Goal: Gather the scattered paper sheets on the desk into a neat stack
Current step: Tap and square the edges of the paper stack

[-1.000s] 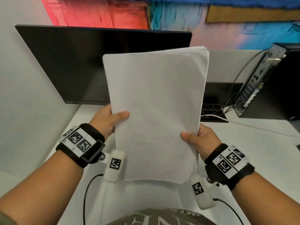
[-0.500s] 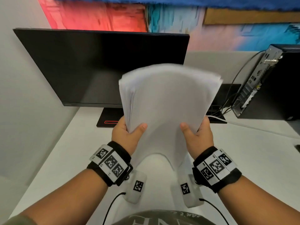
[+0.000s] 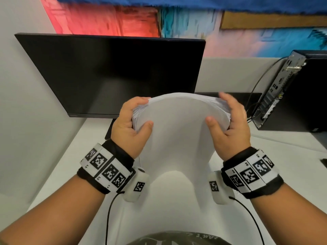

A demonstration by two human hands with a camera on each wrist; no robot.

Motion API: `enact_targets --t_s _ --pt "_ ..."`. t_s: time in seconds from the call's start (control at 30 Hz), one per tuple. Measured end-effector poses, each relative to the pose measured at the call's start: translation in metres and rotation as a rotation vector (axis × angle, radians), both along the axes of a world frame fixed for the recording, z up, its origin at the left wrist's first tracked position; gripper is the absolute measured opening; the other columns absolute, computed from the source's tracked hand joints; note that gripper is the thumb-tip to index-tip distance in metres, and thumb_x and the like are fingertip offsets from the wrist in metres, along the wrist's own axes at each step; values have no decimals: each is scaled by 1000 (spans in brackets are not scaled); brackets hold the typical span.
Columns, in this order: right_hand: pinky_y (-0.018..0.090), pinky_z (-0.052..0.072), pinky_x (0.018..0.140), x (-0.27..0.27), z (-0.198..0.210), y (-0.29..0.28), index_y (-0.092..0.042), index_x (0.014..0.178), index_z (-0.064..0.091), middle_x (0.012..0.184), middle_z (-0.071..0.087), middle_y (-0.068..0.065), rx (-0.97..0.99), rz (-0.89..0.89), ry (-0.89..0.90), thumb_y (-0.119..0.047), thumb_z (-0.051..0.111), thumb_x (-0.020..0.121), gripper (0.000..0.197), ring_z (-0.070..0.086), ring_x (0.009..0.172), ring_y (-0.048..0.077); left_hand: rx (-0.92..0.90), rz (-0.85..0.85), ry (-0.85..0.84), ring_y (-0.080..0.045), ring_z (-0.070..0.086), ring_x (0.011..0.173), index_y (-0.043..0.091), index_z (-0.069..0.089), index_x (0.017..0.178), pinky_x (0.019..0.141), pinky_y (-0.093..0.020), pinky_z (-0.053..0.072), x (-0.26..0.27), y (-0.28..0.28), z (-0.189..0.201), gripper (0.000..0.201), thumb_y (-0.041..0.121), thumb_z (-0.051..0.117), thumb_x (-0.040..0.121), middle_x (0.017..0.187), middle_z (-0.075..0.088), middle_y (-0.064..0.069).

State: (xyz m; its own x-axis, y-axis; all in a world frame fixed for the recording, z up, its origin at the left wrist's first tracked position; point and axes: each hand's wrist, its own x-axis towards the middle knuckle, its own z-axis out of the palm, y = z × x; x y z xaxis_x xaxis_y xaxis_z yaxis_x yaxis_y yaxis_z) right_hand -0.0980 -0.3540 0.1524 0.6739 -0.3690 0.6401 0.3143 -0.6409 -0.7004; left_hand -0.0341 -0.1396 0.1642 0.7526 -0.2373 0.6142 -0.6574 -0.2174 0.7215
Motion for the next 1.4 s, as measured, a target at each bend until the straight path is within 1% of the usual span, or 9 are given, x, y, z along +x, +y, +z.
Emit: enact_targets --t_s 0.13,0.4,0.53,0.6,0.77,0.97,1.1,1.23,1.4 --pt "-10 29 82 1 3 -8 -30 121 49 114 47 -9 -33 -41 37 -21 57 84 39 37 97 -31 -26 1 74 20 55 89 52 45 87 67 2 43 3 1 0 48 7 58 75 100 53 46" --pt "7 37 81 -1 8 -10 -27 122 53 112 48 -11 -15 -54 78 -27 56 83 39 43 92 -24 -105 -65 134 12 59 89 42 47 87 69 -5 49 7 1 2 40 7 61 74 94 59 39" --pt "23 49 83 -4 15 -10 -38 114 48 111 53 -8 35 -54 71 -31 63 78 39 54 94 4 -165 -58 167 12 59 88 40 45 91 67 -6 49 7 1 4 42 8 64 71 97 61 30" --pt "15 51 77 -4 14 -10 -35 118 41 107 56 -12 223 43 83 -16 72 76 56 59 90 -4 -226 -35 242 9 60 88 39 43 98 68 -9 51 9 -2 0 51 12 71 65 102 58 19" --pt "37 52 90 2 10 5 -25 113 55 99 64 -8 506 78 281 -9 66 82 37 63 96 11 -292 72 541 -22 65 104 21 62 107 84 -36 56 15 -16 -10 48 20 82 63 102 68 1" --pt "20 49 79 -11 24 16 -42 87 49 86 58 -23 373 44 89 -9 63 83 36 58 79 -13 -356 77 461 -11 71 84 32 70 78 80 -34 57 8 -11 -2 28 7 80 70 77 75 14" --pt "37 54 77 -15 23 17 -36 82 48 83 57 -15 445 55 156 -30 66 73 22 59 79 7 -264 58 477 -13 70 90 29 68 91 87 -43 56 8 -7 0 33 13 81 66 89 73 8" --pt "32 45 69 -10 31 15 -30 71 50 71 53 -12 608 54 175 -54 55 58 28 53 71 10 -372 25 428 -11 67 75 37 67 78 64 -31 54 4 -9 18 24 42 72 55 84 70 8" --pt "7 38 54 5 37 -2 -18 85 50 67 43 -11 637 4 188 -31 45 92 15 40 59 0 -543 59 485 -15 65 67 28 67 62 71 -33 53 7 -18 39 22 20 56 79 68 72 4"
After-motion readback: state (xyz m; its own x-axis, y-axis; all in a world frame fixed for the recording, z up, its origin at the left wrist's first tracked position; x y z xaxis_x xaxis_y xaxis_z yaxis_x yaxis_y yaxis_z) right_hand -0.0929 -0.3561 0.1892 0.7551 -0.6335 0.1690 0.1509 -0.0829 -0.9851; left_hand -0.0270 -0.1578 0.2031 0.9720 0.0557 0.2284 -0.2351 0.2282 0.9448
